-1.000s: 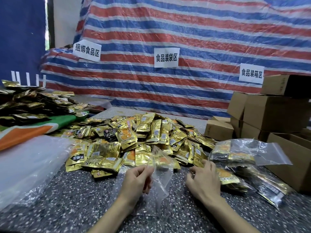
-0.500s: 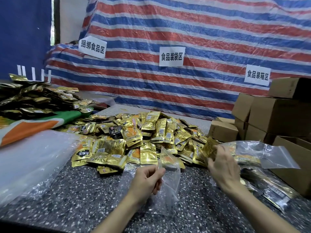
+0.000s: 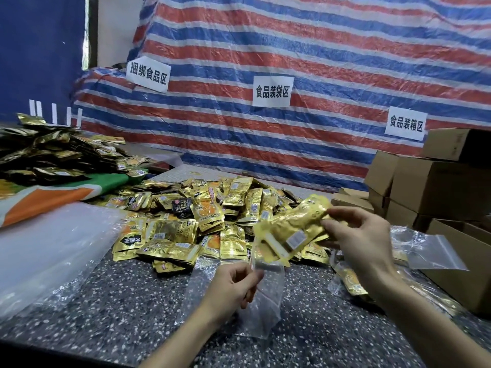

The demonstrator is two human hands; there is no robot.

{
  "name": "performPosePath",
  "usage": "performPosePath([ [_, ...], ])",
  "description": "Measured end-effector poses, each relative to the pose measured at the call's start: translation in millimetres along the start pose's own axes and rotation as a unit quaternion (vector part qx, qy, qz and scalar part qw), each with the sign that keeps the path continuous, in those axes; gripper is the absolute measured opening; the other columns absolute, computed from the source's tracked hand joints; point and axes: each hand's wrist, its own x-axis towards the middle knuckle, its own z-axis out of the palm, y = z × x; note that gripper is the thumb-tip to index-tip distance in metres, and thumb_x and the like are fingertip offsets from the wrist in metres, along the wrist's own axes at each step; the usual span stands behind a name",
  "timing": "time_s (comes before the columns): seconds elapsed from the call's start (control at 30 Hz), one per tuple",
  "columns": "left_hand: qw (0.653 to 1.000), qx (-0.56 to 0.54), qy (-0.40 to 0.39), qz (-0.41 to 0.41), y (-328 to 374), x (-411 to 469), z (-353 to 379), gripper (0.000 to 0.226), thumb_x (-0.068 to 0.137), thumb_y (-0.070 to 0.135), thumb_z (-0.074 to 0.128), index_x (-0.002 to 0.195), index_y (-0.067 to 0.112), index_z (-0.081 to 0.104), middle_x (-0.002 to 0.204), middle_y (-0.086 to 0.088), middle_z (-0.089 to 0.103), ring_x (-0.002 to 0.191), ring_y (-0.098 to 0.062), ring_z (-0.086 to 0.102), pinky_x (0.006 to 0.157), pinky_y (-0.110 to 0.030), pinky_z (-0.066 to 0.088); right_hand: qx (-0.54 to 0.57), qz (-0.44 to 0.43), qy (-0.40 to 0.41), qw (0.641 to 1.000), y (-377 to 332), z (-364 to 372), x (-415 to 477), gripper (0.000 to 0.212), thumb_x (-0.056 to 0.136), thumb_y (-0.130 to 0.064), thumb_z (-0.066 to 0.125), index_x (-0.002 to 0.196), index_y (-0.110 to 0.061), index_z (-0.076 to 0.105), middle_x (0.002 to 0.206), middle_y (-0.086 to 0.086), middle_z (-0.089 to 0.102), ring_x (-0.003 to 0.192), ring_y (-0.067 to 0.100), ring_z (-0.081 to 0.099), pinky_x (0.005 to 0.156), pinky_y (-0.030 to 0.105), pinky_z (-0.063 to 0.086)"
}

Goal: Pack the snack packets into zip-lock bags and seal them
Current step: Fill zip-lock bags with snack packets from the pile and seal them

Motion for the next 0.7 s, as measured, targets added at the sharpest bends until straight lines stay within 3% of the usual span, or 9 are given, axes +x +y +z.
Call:
performPosePath([
  [0.1, 1.000, 0.010, 0.012, 0.005, -0.3, -1.1, -0.7, 0.032, 0.095, 0.008, 0.061, 0.065, 0.004, 0.056, 0.051, -0.002, 0.052, 0.043, -0.014, 0.043, 0.043, -0.022, 0.036, -0.118, -0.017, -0.022, 0.993, -1.3, 12.6, -10.3, 0.021, 0.086, -0.002, 0.070, 0.103, -0.014, 0.068, 0.098, 0.004, 0.069, 0.084, 0.021, 0.071, 0.070, 0.038, 0.063],
  [0.17, 1.000, 0.013, 0.017, 0.005, -1.6, -0.9, -1.5, 0.032, 0.096, 0.006, 0.060, 0.064, 0.003, 0.057, 0.051, -0.003, 0.052, 0.044, -0.014, 0.044, 0.043, -0.022, 0.036, -0.181, -0.063, -0.016, 0.981, -1.8, 16.4, -14.8, 0.023, 0.086, -0.004, 0.069, 0.104, -0.017, 0.065, 0.094, -0.004, 0.066, 0.085, 0.014, 0.067, 0.075, 0.033, 0.061],
  [0.27, 1.000, -0.001, 0.021, -0.004, -2.7, -0.9, -0.8, 0.030, 0.096, 0.010, 0.060, 0.068, 0.002, 0.057, 0.055, -0.004, 0.053, 0.045, -0.012, 0.044, 0.044, -0.020, 0.036, -0.203, -0.114, -0.009, 0.972, -3.2, 18.8, -17.3, 0.025, 0.086, -0.008, 0.069, 0.100, -0.024, 0.058, 0.091, -0.013, 0.061, 0.087, 0.004, 0.061, 0.075, 0.019, 0.055],
  [0.37, 1.000, 0.024, 0.011, 0.000, -2.2, -1.1, 0.7, 0.028, 0.097, 0.014, 0.059, 0.069, 0.009, 0.059, 0.057, 0.006, 0.057, 0.050, -0.007, 0.050, 0.049, -0.016, 0.040, -0.221, -0.125, -0.021, 0.967, -2.6, 24.4, -18.3, 0.024, 0.087, -0.009, 0.070, 0.101, -0.024, 0.057, 0.089, -0.014, 0.059, 0.083, 0.002, 0.060, 0.072, 0.016, 0.055],
  [0.47, 0.997, 0.069, 0.030, 0.017, -2.8, 2.3, 1.7, 0.025, 0.096, 0.019, 0.060, 0.072, 0.011, 0.062, 0.080, 0.001, 0.063, 0.073, -0.008, 0.058, 0.066, -0.016, 0.048, -0.223, -0.127, -0.030, 0.966, -1.7, 33.1, -19.6, 0.024, 0.087, -0.008, 0.070, 0.096, -0.025, 0.056, 0.088, -0.017, 0.056, 0.081, -0.003, 0.056, 0.063, 0.006, 0.049],
  [0.53, 0.998, 0.049, 0.048, 0.011, -4.3, 5.6, -0.1, 0.024, 0.096, 0.020, 0.060, 0.077, 0.006, 0.065, 0.097, -0.006, 0.063, 0.089, -0.016, 0.062, 0.074, -0.018, 0.052, -0.221, -0.126, -0.039, 0.966, -0.8, 39.3, -19.9, 0.023, 0.087, -0.010, 0.069, 0.095, -0.027, 0.055, 0.089, -0.017, 0.057, 0.082, -0.004, 0.056, 0.062, 0.008, 0.047],
  [0.63, 0.999, -0.015, 0.028, -0.016, -4.8, 6.1, -0.6, 0.021, 0.097, 0.016, 0.060, 0.082, 0.005, 0.070, 0.094, -0.010, 0.074, 0.091, -0.033, 0.069, 0.084, -0.037, 0.057, -0.212, -0.125, -0.052, 0.968, 2.1, 46.6, -21.3, 0.020, 0.088, -0.012, 0.067, 0.096, -0.026, 0.056, 0.094, -0.012, 0.059, 0.085, 0.003, 0.059, 0.071, 0.020, 0.054],
  [0.7, 0.998, -0.020, 0.036, -0.040, -5.0, 5.9, -0.6, 0.028, 0.097, 0.016, 0.060, 0.070, 0.015, 0.070, 0.094, -0.015, 0.075, 0.090, -0.040, 0.068, 0.087, -0.048, 0.052, -0.208, -0.139, -0.056, 0.967, 4.9, 51.4, -24.4, 0.022, 0.089, -0.009, 0.067, 0.096, -0.026, 0.055, 0.097, -0.007, 0.059, 0.087, 0.008, 0.060, 0.075, 0.025, 0.056],
])
